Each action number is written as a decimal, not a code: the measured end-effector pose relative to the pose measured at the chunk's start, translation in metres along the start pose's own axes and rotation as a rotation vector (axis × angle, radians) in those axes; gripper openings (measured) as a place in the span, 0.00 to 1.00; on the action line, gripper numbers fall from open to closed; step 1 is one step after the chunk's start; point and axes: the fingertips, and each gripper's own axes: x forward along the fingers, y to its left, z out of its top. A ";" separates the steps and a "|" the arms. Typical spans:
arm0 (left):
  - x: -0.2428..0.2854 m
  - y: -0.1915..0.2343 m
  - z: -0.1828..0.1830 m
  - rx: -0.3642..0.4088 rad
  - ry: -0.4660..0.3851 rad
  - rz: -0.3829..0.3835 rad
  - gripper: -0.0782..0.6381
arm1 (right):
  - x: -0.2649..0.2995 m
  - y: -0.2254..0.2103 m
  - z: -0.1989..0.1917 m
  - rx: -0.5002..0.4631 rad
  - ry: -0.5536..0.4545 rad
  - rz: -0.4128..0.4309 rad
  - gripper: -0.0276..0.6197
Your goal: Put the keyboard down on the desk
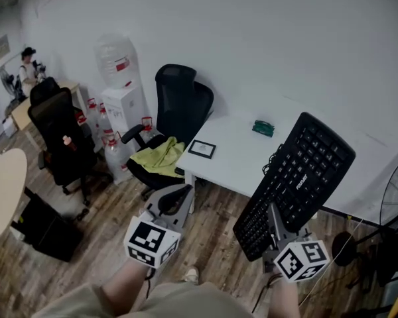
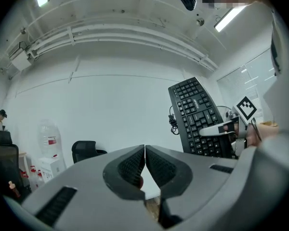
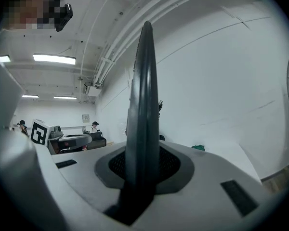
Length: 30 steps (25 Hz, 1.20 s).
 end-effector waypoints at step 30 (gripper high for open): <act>-0.018 0.023 0.001 0.026 -0.038 -0.083 0.15 | 0.004 0.039 -0.003 0.104 -0.109 -0.039 0.20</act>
